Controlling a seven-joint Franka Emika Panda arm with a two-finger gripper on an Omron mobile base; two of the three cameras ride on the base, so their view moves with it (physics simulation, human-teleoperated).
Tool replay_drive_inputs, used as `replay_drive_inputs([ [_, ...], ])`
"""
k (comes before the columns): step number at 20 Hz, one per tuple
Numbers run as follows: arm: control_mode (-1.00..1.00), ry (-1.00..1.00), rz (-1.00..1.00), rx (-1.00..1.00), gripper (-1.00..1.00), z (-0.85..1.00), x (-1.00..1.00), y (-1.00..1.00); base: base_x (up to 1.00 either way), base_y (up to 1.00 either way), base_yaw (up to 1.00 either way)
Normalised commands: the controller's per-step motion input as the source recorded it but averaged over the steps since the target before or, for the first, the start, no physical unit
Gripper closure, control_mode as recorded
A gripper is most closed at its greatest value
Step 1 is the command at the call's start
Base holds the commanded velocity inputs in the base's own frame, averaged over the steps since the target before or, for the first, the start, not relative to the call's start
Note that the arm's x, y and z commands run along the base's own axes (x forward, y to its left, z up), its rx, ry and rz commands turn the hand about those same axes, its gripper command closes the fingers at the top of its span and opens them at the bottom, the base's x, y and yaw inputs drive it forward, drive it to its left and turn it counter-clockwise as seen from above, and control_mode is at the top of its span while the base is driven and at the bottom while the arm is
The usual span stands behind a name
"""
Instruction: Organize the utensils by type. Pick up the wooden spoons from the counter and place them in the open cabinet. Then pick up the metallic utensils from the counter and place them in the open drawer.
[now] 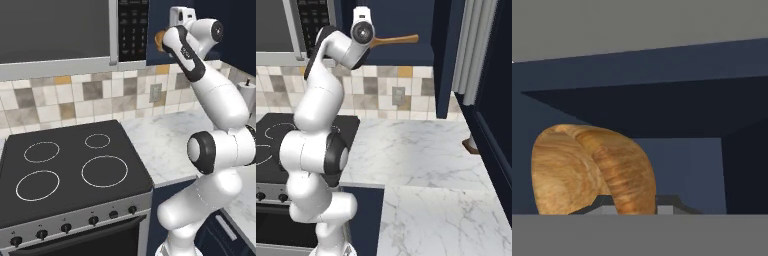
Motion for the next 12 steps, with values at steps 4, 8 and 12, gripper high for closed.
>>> replay_drive_inputs([
  [4, -1.0, 0.06, 0.09, 0.03, 1.0, 0.01, 0.48, -0.1, 0.0, 0.0, 0.0],
  [8, -1.0, 0.07, 0.06, 0.07, 1.0, 0.0, 0.52, -0.1, 0.0, 0.0, 0.0],
  [12, -1.0, 0.06, 0.06, 0.09, 1.0, 0.0, 0.53, -0.11, 0.0, 0.0, 0.0],
])
